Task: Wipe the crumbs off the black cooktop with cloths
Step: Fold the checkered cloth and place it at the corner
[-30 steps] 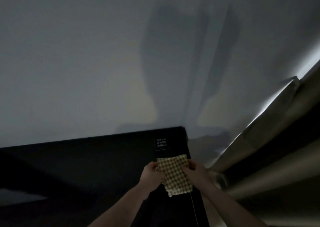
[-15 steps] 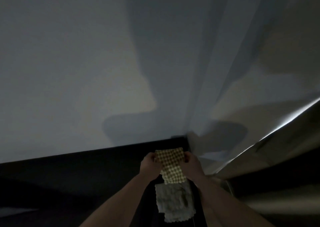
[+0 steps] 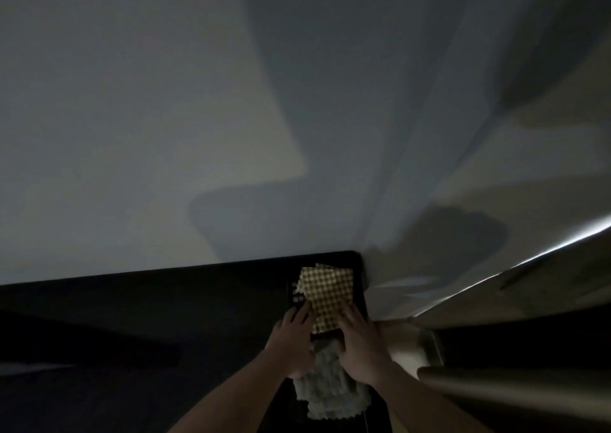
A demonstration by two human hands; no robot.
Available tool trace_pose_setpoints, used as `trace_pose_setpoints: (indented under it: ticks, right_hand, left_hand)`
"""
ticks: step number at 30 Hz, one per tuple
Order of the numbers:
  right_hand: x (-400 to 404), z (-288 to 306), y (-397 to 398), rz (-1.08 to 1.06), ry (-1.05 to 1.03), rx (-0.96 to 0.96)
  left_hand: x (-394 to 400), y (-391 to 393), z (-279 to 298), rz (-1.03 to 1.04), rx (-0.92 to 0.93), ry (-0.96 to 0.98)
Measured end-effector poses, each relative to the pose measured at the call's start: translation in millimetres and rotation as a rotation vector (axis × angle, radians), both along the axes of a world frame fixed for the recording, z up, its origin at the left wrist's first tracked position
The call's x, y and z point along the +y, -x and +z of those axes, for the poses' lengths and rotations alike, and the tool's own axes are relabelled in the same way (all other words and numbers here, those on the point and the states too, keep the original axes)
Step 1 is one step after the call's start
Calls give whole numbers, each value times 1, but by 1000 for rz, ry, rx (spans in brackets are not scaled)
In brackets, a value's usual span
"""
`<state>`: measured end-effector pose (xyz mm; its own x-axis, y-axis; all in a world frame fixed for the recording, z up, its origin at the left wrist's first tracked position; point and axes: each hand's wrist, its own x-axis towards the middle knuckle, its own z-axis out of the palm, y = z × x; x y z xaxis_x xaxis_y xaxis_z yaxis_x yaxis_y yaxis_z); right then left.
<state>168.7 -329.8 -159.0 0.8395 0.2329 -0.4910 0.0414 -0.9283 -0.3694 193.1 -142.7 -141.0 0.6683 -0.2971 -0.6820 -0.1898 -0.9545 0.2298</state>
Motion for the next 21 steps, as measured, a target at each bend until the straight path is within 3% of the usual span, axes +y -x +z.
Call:
trace_pose_setpoints:
  ticks: [8,15,19,21]
  right_hand:
    - [4,12,-24,11,-11,32]
    - [0,-9,54,-107,-129,-220]
    - [-8,-23,100,-26,-115,-54]
    - [-9,-20,107,-58,-93,-64]
  left_hand:
    - [-1,-14,9,94,2,13]
    - [1,58,28,-54,-78,69]
    - [6,92,37,-30,-34,2]
    - [11,101,41,0,17,5]
